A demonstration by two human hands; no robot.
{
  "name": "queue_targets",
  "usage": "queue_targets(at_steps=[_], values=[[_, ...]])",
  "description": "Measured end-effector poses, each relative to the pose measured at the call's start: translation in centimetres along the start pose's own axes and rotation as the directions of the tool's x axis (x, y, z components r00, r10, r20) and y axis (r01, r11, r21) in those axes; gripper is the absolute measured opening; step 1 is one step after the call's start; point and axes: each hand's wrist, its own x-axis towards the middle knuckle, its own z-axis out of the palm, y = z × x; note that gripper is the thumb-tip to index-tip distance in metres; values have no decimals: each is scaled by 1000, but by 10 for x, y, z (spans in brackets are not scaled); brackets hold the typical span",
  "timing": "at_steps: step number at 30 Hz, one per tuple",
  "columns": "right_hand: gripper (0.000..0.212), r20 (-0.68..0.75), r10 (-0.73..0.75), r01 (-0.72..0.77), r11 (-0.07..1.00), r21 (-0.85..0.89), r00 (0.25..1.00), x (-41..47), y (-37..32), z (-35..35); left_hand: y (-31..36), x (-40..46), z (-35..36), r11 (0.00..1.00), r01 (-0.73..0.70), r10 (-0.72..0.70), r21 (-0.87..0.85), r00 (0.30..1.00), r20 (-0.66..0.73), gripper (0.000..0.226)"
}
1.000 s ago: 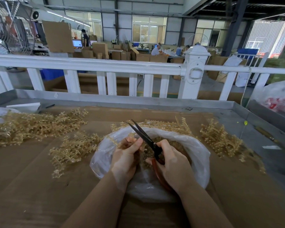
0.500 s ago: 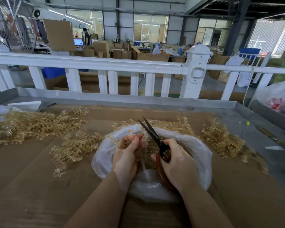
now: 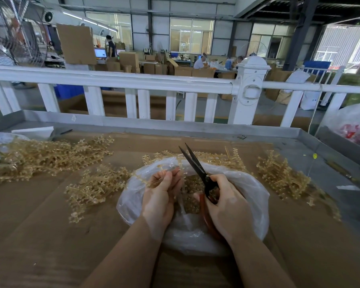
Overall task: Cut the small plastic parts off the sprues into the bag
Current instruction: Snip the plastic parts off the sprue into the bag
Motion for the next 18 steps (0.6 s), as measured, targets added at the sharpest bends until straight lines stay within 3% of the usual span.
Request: queue_targets(at_steps=[9, 12, 18], values=[[39, 27, -11, 10, 1000, 19, 1000, 0, -1, -3, 5, -1, 1, 996, 65, -63, -64, 997, 38, 21], [40, 116, -58, 52, 997, 53, 992, -2, -4, -6, 3, -1, 1, 998, 64, -64, -4, 998, 28, 12], [40, 125, -31, 33, 999, -10, 992, -2, -3, -6, 2, -1, -4, 994, 64, -71, 87, 994, 86, 20]])
